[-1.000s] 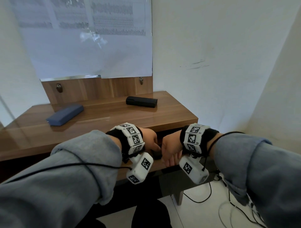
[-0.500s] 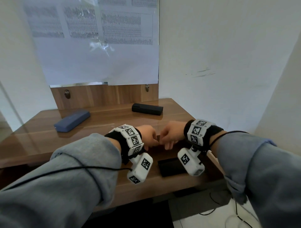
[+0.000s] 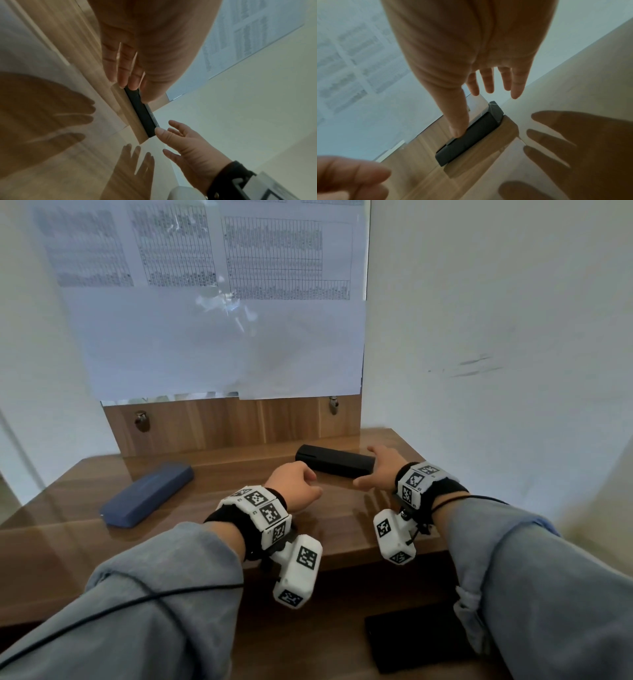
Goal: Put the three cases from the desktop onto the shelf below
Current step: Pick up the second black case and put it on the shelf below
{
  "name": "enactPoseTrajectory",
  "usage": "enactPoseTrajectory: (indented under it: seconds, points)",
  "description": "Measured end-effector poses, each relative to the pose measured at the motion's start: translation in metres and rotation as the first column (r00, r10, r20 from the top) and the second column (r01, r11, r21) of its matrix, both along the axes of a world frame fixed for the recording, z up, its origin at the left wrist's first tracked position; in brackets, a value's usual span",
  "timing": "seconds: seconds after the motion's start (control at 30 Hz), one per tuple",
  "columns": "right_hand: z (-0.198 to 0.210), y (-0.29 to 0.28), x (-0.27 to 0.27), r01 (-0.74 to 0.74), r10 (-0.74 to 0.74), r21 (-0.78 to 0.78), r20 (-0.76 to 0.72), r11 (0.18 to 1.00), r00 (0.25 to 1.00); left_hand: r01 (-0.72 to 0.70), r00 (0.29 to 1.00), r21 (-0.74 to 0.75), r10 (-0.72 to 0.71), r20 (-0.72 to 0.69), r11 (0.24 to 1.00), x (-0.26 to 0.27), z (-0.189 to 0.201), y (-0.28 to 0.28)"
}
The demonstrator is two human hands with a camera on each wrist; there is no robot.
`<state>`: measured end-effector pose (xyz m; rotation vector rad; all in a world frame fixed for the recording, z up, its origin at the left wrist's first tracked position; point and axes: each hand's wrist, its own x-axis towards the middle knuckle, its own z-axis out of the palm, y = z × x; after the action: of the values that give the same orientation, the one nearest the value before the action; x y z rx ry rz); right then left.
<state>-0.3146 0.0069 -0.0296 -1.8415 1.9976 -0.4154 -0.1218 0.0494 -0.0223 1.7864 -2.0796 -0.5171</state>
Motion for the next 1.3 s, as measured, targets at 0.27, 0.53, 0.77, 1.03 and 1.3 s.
enactPoseTrajectory:
  seconds: [0.27, 0.53, 0.77, 1.03, 1.3]
  points:
    - [0.000, -0.033, 0.010, -0.027, 0.032, 0.048, -0.123, 0.998, 0.992, -0.070, 0.992, 0.095, 0.080, -0.096, 0.993, 0.010, -0.011, -0.023]
    - [0.005, -0.007, 0.005, -0.060, 0.068, 0.061, -0.124, 0.996, 0.990, -0.092, 0.989, 0.044, 0.096, -0.109, 0.995, -0.006, -0.013, -0.010]
    - [0.026, 0.063, -0.024, -0.183, 0.189, 0.061, -0.101, 0.981, 0.977, 0.041, 0.992, -0.012, -0.040, 0.116, 0.999, -0.022, -0.016, 0.024]
    - [0.041, 0.131, -0.062, -0.231, 0.249, 0.153, -0.115, 0.961, 0.962, 0.202, 0.934, 0.099, -0.222, 0.280, 0.974, -0.033, -0.010, 0.075]
    - [0.028, 0.161, -0.093, -0.207, 0.228, 0.256, -0.059, 0.944, 0.972, 0.322, 0.880, 0.269, -0.392, 0.269, 0.908, -0.049, -0.008, 0.108]
